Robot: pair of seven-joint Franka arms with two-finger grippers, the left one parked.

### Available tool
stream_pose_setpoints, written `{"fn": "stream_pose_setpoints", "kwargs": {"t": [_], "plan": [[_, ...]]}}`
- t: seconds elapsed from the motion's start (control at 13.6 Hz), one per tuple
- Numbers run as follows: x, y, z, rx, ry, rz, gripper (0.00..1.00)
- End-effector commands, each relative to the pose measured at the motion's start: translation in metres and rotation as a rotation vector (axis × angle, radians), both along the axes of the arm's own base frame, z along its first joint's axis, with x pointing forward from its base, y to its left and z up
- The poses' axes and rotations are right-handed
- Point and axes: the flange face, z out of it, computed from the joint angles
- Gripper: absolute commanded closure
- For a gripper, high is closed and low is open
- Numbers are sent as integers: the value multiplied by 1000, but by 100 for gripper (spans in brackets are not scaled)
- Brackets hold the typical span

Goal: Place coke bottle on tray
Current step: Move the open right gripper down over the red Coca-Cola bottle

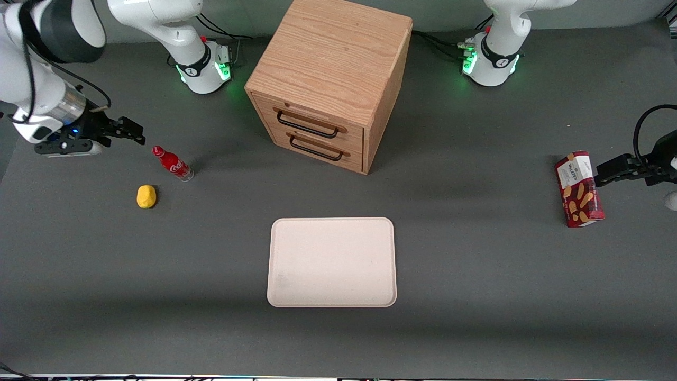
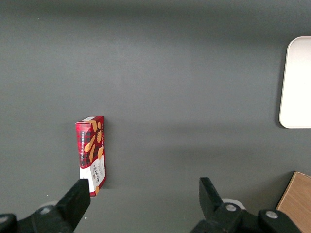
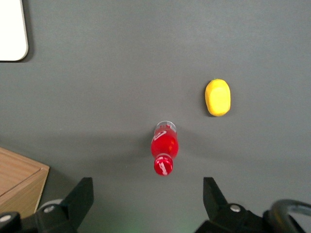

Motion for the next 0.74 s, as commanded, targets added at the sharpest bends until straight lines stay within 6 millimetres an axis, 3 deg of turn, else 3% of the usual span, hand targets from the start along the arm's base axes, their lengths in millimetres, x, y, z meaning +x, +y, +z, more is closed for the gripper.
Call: {"fn": "stream_pose_setpoints", "kwargs": {"t": [0.0, 0.37, 0.66], "plan": [[-18, 4, -32, 16, -38, -23, 0], [-36, 0, -96, 18, -97, -42, 0], [-46, -2, -122, 19, -94, -51, 0]]}}
